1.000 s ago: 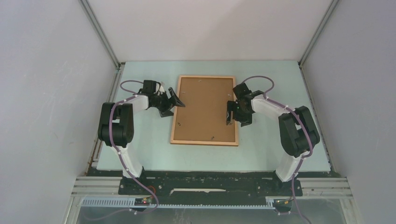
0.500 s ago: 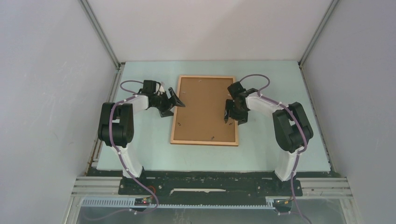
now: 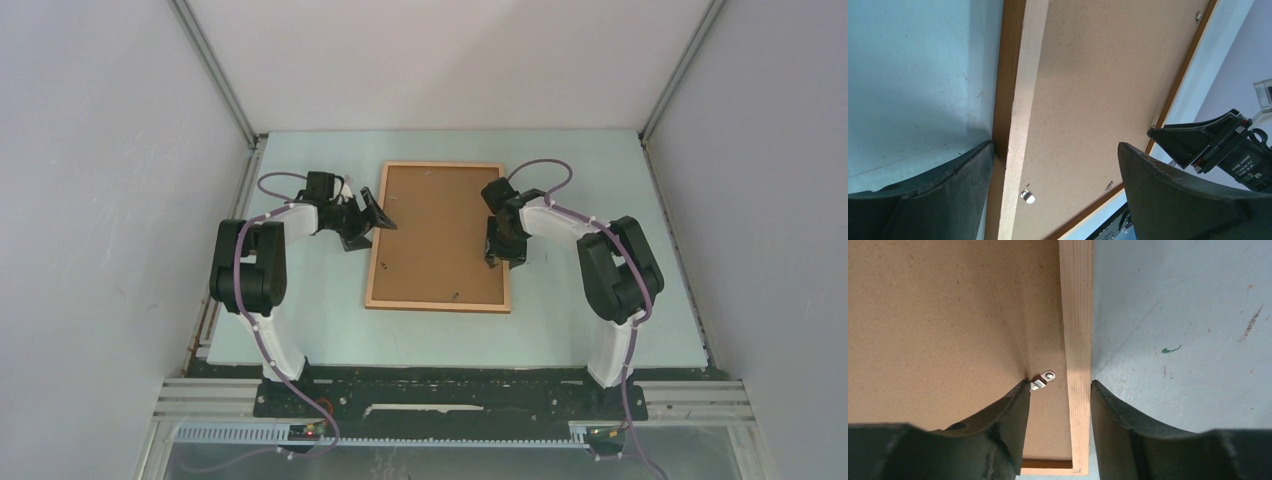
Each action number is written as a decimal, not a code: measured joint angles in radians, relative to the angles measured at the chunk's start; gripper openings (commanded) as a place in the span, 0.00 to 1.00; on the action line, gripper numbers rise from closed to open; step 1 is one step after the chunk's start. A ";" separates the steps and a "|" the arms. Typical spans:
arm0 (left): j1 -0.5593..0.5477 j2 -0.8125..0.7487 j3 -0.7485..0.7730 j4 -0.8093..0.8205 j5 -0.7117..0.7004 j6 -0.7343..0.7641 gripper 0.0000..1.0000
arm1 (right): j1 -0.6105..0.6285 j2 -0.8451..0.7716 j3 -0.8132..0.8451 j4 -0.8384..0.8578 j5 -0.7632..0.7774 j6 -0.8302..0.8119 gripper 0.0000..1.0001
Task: Put the photo into the frame
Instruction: Install the photo frame at the center of the board.
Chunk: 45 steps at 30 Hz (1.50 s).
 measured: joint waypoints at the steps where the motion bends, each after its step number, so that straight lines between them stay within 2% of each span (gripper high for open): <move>1: 0.000 0.000 0.000 0.000 0.000 0.000 0.91 | 0.002 0.000 0.000 -0.002 0.005 -0.001 0.48; 10: 0.000 0.000 0.000 0.001 0.000 0.000 0.91 | 0.002 -0.001 0.003 -0.030 0.052 -0.007 0.17; 13: 0.000 0.000 0.000 0.000 0.000 0.000 0.91 | 0.002 -0.002 0.003 -0.029 0.054 -0.012 0.00; 19: 0.000 0.000 0.000 0.001 0.000 0.000 0.91 | 0.002 -0.003 0.002 -0.027 0.054 -0.033 0.00; 20: 0.000 0.000 0.000 0.001 0.000 0.000 0.91 | 0.002 -0.005 0.002 -0.026 0.052 -0.042 0.01; 23: 0.000 0.000 0.000 0.000 -0.001 0.000 0.92 | 0.002 -0.008 0.001 -0.022 0.044 -0.063 0.36; 25: 0.000 0.000 0.000 0.001 -0.005 0.001 0.92 | -0.001 -0.010 0.001 -0.021 0.035 -0.081 0.51; 26: 0.000 -0.001 0.000 0.001 -0.005 0.000 0.92 | -0.004 -0.014 0.000 -0.016 0.024 -0.082 0.57; 30: 0.000 -0.001 0.000 0.000 -0.005 0.000 0.92 | -0.007 -0.037 0.000 0.025 -0.019 -0.103 0.72; 37: 0.000 -0.001 0.000 0.000 -0.005 0.000 0.92 | -0.041 -0.041 0.028 0.068 -0.053 -0.128 0.80; 45: 0.000 -0.002 0.000 0.000 -0.005 0.001 0.92 | -0.096 0.124 0.342 0.077 -0.020 -0.166 0.75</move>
